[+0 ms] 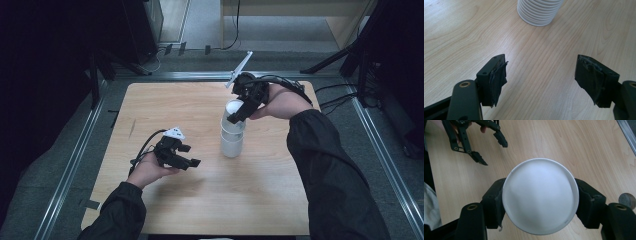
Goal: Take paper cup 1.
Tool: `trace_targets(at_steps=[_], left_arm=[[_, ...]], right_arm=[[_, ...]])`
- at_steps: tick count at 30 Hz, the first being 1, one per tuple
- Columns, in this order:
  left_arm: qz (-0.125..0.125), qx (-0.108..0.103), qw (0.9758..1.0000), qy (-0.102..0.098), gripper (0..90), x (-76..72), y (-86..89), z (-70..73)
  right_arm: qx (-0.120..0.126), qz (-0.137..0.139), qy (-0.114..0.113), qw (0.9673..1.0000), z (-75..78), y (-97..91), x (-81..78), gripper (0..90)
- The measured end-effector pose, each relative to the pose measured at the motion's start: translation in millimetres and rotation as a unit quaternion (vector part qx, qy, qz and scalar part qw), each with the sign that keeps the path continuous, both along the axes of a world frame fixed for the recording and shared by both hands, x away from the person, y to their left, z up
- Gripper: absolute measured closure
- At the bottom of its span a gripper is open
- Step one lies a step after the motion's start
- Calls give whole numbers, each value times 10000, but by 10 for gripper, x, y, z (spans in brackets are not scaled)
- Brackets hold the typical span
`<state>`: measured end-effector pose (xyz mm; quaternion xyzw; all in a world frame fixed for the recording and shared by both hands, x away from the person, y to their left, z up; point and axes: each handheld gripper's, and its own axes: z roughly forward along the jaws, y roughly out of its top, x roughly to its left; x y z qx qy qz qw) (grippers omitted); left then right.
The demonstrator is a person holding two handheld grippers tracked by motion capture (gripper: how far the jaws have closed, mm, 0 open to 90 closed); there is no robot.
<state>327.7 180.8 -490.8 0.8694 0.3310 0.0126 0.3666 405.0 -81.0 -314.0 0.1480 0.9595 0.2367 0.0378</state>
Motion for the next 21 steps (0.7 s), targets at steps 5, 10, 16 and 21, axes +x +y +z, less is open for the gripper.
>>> trace_targets(at_steps=[5, 10, 16, 21], left_arm=[[34, -4, 10000, 12, 252, 3, 10, -1], [49, -18, 10000, 17, 250, 6, 18, -1], [46, -31, 10000, 14, 247, 6, 22, 0], [38, -46, 10000, 3, 247, 3, 25, -1]], right_arm=[[99, -21, -58, 9999, 220, -37, -81, 341], [137, 90, -156, 9997, 403, -81, -207, 343], [235, 214, -88, 9995, 475, -166, -369, 344], [390, 421, -94, 9983, 338, -240, -517, 344]])
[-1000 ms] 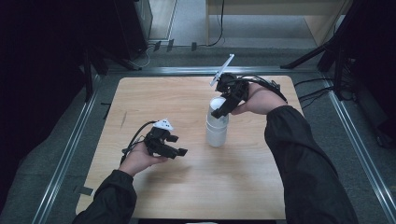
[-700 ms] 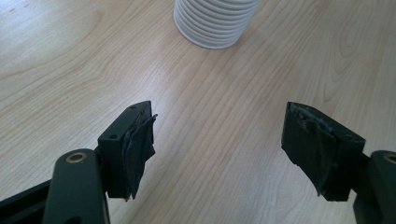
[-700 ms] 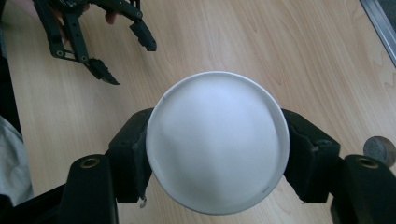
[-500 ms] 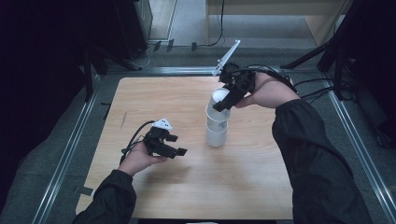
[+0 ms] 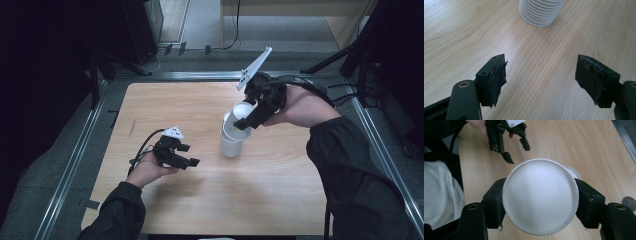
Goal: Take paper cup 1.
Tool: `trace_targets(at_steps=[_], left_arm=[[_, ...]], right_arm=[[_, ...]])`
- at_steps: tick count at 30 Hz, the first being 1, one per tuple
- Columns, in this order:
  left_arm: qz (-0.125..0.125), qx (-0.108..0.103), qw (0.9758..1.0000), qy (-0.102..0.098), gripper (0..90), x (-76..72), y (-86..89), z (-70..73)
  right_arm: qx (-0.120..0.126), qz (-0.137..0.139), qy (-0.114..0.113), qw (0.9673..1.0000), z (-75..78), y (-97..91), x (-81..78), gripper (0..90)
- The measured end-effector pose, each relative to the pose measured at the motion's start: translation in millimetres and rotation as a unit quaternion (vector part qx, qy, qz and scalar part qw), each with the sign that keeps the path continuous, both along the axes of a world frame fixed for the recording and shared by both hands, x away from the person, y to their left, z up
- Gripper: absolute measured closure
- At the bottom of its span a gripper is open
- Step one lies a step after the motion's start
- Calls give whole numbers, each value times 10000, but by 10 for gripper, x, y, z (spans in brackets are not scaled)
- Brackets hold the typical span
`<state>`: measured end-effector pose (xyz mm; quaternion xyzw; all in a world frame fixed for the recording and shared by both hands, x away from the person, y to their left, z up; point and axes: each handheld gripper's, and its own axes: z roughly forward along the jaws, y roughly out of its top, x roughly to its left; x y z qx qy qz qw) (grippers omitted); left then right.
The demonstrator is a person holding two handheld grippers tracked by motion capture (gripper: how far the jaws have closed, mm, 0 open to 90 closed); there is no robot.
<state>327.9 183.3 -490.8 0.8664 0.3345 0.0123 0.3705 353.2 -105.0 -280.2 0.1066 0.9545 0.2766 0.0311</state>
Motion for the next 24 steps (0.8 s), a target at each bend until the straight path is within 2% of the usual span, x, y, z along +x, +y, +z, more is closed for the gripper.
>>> trace_targets(at_steps=[3, 12, 17, 21, 23, 24], left_arm=[[-44, -42, 10000, -39, 247, -9, -3, 12], [-149, -114, 9998, -77, 245, -28, -14, 24], [-161, -176, 9997, -35, 235, -22, 2, 27], [-269, -274, 9993, -39, 229, -30, -4, 41], [-376, -166, 9991, -76, 217, -41, -29, 57], [-444, -190, 9988, -84, 211, -49, -42, 63]], right_arm=[[207, 141, 62, 9997, -166, -45, -76, 346], [731, 217, 205, 9969, -679, -186, -225, 347], [913, 197, 346, 9950, -967, -235, -264, 346], [1090, 231, 435, 9928, -1195, -231, -299, 346], [1121, 240, 426, 9925, -1309, -218, -314, 347], [1131, 232, 454, 9923, -1359, -211, -321, 347]])
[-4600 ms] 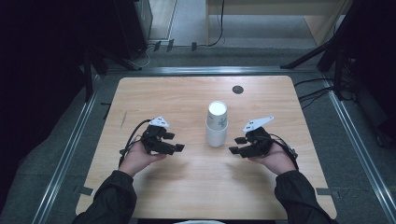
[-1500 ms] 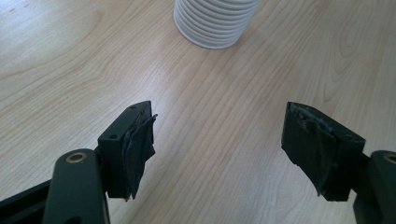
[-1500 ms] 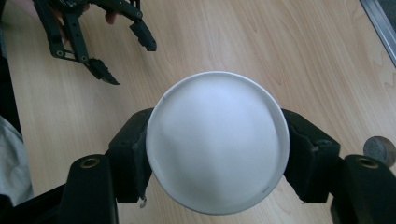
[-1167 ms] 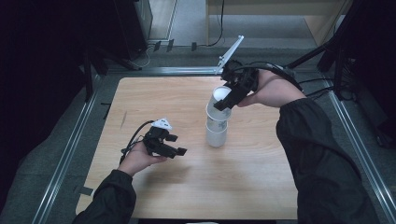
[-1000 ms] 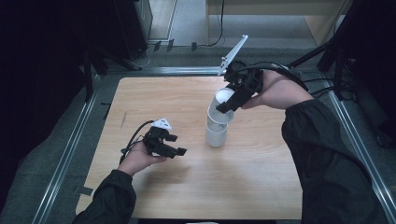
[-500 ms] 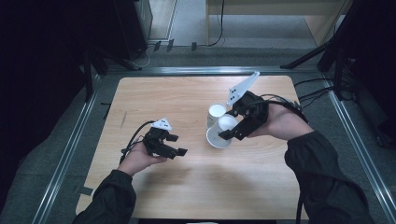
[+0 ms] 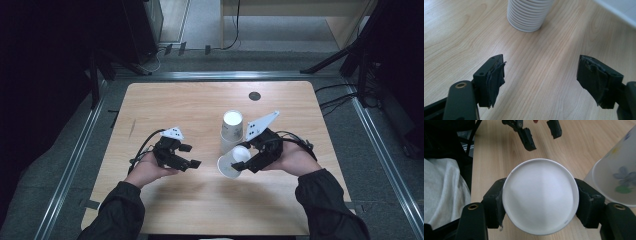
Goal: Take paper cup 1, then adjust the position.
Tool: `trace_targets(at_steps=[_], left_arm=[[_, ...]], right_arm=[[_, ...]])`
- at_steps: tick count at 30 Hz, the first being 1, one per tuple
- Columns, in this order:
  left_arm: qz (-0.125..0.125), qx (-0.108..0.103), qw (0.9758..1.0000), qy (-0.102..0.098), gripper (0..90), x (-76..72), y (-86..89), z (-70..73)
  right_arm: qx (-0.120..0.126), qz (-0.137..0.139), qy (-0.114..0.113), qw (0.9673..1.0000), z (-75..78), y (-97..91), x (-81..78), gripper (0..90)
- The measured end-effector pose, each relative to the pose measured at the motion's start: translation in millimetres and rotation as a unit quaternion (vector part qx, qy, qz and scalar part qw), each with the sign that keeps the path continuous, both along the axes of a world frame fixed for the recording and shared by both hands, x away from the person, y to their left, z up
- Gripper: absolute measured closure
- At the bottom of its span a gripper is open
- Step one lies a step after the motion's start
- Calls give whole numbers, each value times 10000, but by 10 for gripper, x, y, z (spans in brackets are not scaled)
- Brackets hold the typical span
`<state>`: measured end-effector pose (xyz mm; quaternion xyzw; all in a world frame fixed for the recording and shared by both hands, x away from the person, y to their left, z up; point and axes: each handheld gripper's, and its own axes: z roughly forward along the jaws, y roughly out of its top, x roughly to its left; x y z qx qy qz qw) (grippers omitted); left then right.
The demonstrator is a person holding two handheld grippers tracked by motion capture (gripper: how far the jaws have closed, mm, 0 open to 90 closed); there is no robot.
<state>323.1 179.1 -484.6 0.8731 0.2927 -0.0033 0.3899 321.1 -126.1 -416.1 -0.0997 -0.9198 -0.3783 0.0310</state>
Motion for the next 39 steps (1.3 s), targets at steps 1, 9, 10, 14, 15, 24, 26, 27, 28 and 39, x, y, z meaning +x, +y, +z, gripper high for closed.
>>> trace_targets(at_steps=[1, 9, 10, 14, 15, 24, 26, 27, 28, 39], left_arm=[[-69, -19, 10000, 6, 209, -6, -12, 6], [-363, -22, 9993, -85, 188, -75, -107, 45], [-412, -26, 9991, -109, 185, -81, -115, 51], [-515, -139, 9985, -81, 176, -99, -157, 67], [-532, -160, 9984, -70, 179, -95, -163, 69], [-852, -256, 9960, -78, 195, -143, -274, 71], [-938, -257, 9952, -86, 191, -158, -307, 64], [-986, -243, 9948, -88, 187, -162, -321, 58], [-1006, -220, 9946, -85, 187, -167, -339, 49], [-1173, -321, 9926, -42, 175, -162, -463, -17]], right_arm=[[38, -11, 1, 10000, -43, 5, -5, 347], [140, -163, 152, 9997, -281, 6, -33, 347], [142, -173, 149, 9996, -295, 5, -39, 347], [209, -175, 176, 9995, -348, -1, -47, 347], [221, -193, 199, 9994, -361, -1, -44, 347], [341, -207, 320, 9987, -442, 23, 14, 347], [362, -219, 324, 9986, -451, 38, 23, 347], [371, -213, 315, 9986, -454, 46, 29, 347], [395, -203, 315, 9985, -456, 55, 33, 347], [528, -58, 449, 9976, -424, 157, 0, 347]])
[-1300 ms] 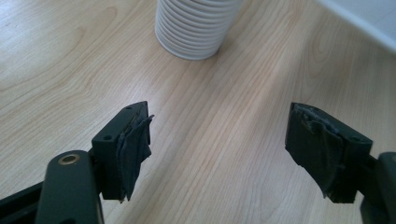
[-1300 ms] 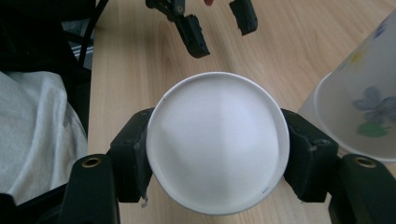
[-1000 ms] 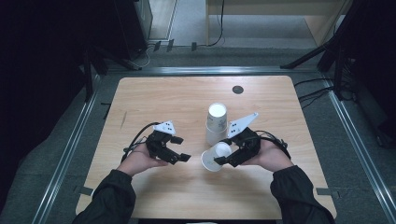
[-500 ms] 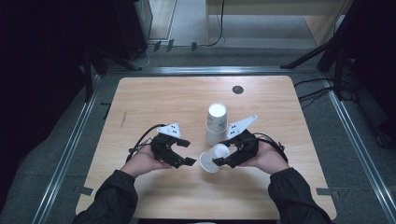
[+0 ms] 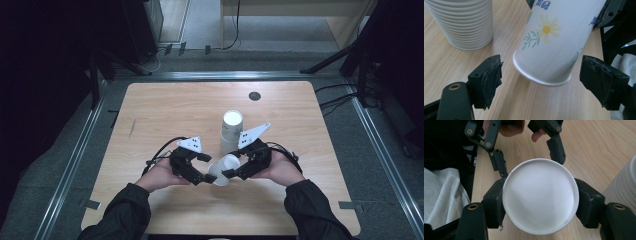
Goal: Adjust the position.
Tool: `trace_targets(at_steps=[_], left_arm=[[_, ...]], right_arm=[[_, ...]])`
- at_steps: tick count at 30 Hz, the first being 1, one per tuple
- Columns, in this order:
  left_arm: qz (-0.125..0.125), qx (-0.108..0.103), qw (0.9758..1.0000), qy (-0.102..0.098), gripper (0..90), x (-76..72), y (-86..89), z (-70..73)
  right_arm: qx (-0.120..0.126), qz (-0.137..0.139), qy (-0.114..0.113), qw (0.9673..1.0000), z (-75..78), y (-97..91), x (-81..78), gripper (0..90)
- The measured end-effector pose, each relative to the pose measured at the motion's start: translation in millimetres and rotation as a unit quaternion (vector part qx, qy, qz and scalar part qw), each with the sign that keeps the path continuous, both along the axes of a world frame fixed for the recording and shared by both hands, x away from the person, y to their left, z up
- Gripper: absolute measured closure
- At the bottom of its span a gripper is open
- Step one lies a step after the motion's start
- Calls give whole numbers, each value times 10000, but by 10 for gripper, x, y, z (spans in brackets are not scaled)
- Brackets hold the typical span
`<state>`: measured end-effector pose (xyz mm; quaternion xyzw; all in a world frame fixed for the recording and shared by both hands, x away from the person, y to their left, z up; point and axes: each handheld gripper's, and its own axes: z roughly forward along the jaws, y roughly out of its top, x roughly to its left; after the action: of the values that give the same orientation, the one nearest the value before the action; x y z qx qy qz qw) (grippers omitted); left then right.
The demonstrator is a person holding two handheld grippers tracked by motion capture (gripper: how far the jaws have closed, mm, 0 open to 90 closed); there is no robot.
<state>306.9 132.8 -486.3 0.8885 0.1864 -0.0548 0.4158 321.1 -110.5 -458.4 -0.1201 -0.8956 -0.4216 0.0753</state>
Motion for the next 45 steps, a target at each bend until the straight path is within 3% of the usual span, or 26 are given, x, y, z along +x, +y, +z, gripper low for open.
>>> trace_targets(at_steps=[14, 24, 31, 38, 45], left_arm=[[-378, -44, 9993, -58, 178, -57, -151, -50], [-483, -28, 9977, -471, 262, -94, -116, -1], [-458, -71, 9980, -439, 307, -69, -56, 35], [-328, -87, 9987, -373, 308, -42, 73, 110], [-526, 516, 9960, -500, 308, -42, 89, 222]], right_arm=[[197, 107, 131, 9997, 36, 73, -31, 348], [282, 109, 187, 9994, 57, 44, -31, 345], [194, 120, 194, 9996, 54, 51, -41, 229], [143, -93, 53, 9998, 78, -40, -48, 216], [-118, -146, -50, 9998, 19, -128, -95, 222]])
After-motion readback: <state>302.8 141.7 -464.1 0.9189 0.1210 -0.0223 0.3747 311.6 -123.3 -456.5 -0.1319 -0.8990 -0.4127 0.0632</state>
